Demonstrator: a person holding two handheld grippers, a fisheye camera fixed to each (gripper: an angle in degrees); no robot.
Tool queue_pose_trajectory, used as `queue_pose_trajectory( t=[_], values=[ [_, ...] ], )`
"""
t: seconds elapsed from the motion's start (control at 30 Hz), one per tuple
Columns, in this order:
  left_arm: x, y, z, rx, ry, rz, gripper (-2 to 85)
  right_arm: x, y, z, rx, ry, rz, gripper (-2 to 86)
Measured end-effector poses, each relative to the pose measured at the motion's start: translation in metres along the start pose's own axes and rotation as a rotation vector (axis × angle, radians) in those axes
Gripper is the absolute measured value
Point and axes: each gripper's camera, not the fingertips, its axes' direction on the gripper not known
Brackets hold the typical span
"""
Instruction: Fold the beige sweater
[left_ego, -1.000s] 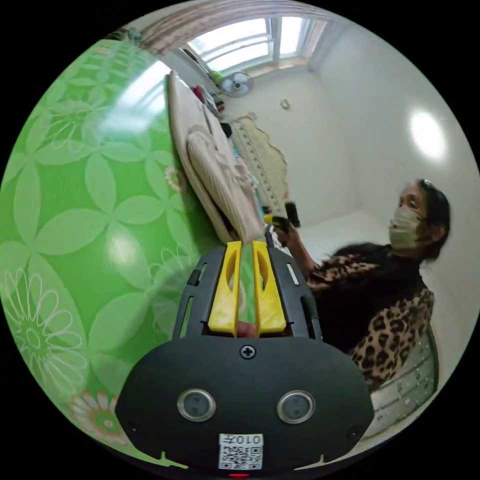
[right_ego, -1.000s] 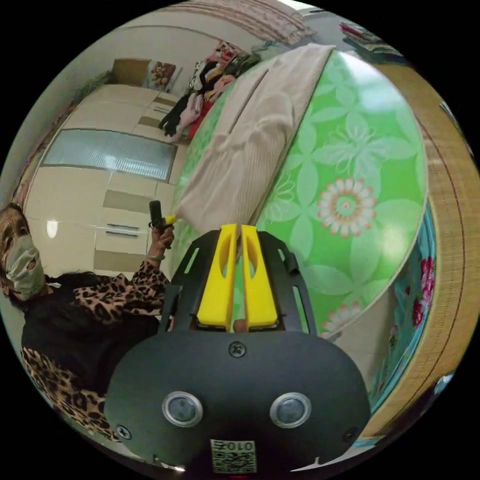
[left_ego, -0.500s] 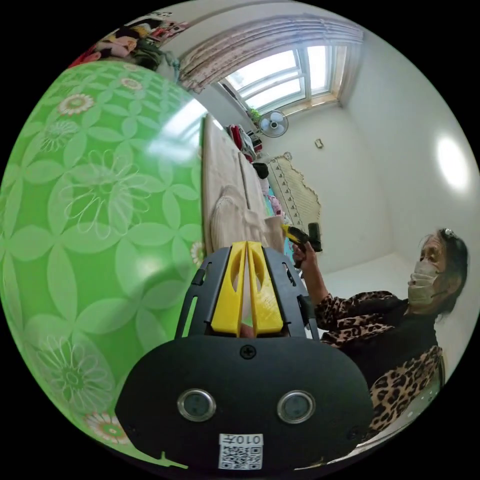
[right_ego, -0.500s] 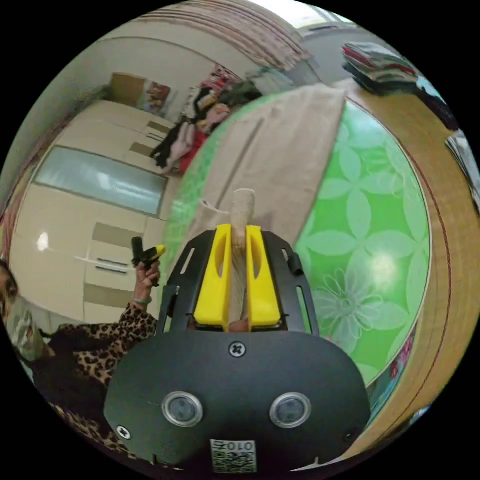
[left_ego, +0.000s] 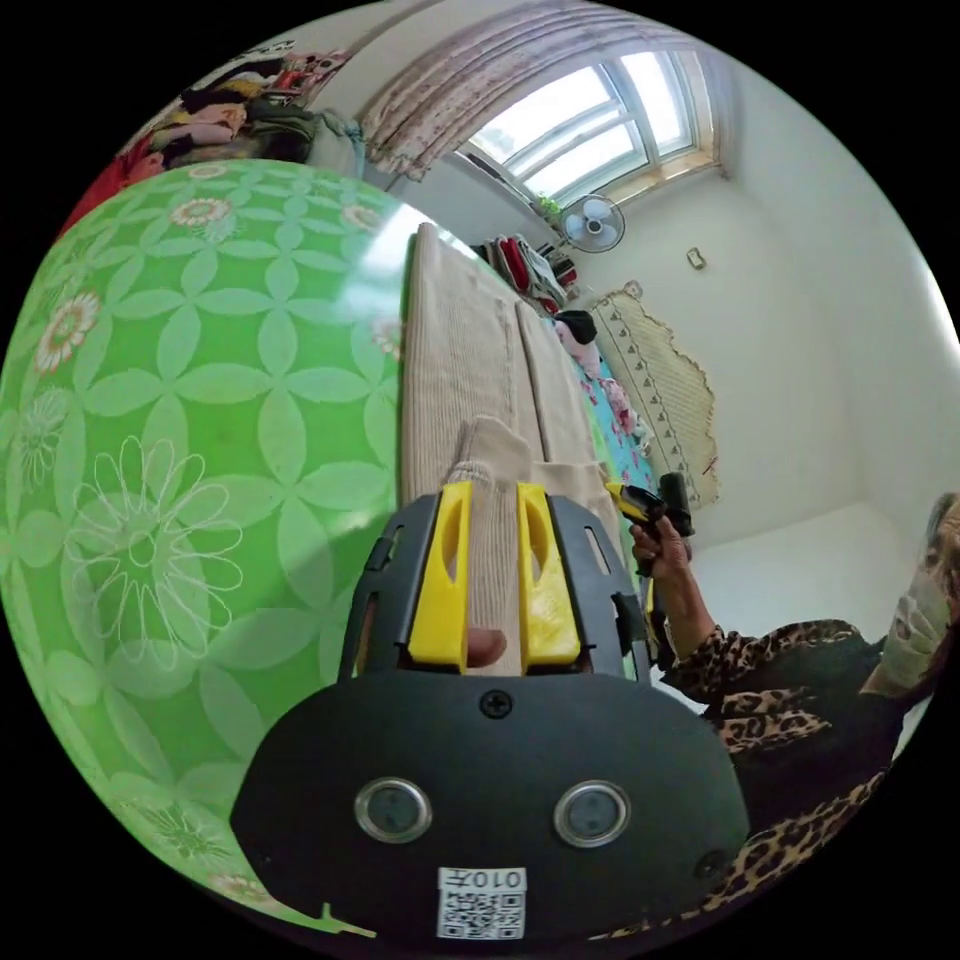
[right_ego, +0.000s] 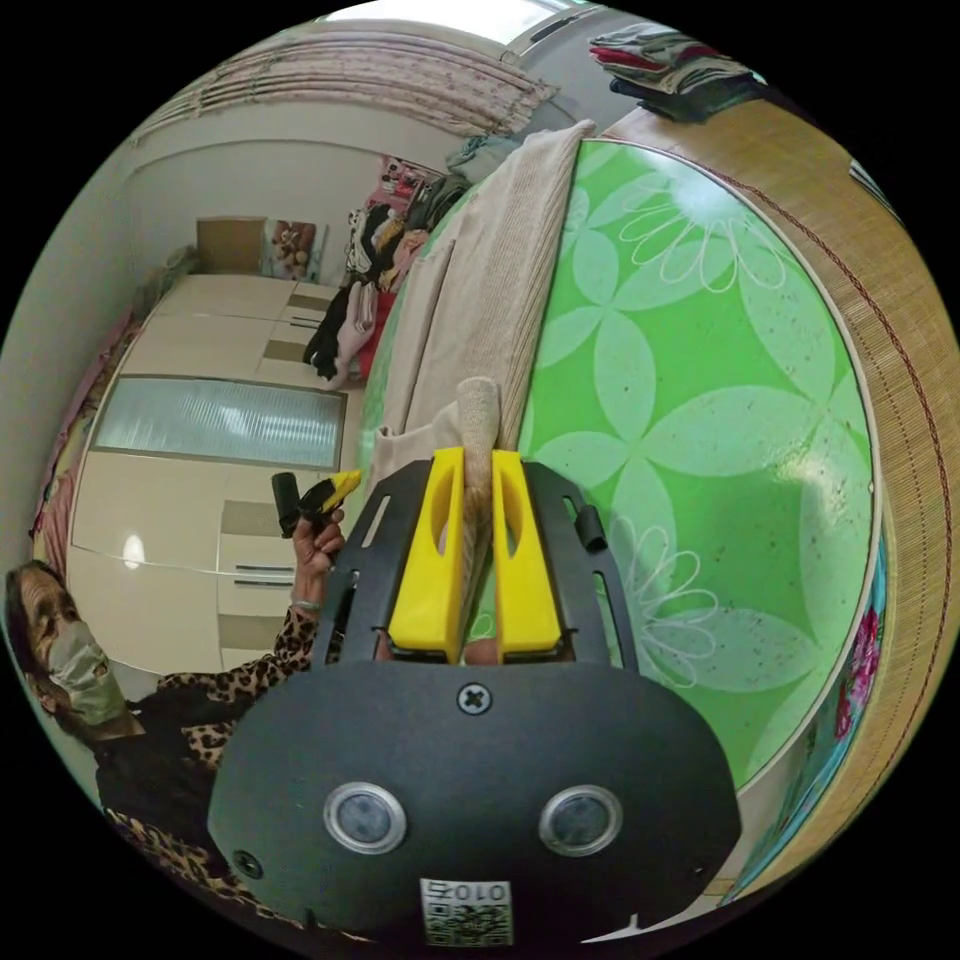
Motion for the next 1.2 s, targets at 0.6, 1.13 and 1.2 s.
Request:
queue_pose_trajectory(
  t=[0.6,1.13,1.2],
  values=[
    [0.057,-0.025,0.004,0.093,-0.067,0.161,1.2,-0.005,0.016,0.005,-0.015,-0.018,-0.071,5.8],
    [0.026,-0.027,0.025,-0.037,-0.198,-0.021,-0.2,-0.034,0.025,0.009,-0.045,0.111,-0.061,6.0],
    [0.036,-0.023,0.009,0.045,-0.242,-0.016,-0.2,-0.036,0.032,-0.004,0.004,0.092,-0.077,6.3]
  ],
)
